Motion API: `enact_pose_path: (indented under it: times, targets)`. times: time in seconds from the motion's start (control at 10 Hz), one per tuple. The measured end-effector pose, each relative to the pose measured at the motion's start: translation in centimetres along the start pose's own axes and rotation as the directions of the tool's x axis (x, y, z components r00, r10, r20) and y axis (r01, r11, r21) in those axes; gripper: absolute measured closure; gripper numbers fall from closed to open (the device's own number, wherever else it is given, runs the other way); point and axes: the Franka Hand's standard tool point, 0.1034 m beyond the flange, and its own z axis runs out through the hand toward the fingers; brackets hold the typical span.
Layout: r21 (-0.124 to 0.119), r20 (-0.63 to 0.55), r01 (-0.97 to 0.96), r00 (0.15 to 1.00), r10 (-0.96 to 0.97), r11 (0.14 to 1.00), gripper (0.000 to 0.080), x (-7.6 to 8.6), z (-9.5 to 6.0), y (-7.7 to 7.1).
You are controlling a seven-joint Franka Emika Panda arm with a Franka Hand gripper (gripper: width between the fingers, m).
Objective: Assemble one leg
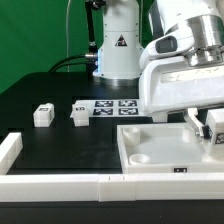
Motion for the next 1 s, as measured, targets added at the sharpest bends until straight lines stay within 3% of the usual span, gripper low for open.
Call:
enact_pose_path:
  times: [0.3, 0.5, 0.6, 0.7, 0.8, 1.0]
  targets:
    - [-0.006, -0.023, -0.002, 1.0, 0.002, 1.0, 0.0511, -0.19, -0.09, 0.12]
    - [0.003, 0.011, -0.002, 1.0, 0.002, 1.0, 0.0511, -0.28, 0.06, 0.06]
    - [0.005, 0.021, -0.003, 1.0, 0.002, 1.0, 0.0431, -0.49, 0.16, 0.01]
    - [0.005, 0.021, -0.003, 1.0, 0.002, 1.0, 0.0235, -0.51, 0.17, 0.01]
    - [0.005, 0.023, -0.003, 1.0, 0.003, 1.0, 0.0177, -0.56, 0.19, 0.0]
    - [0.006, 0.024, -0.003, 1.0, 0.003, 1.0, 0.0154, -0.65, 0.25, 0.0]
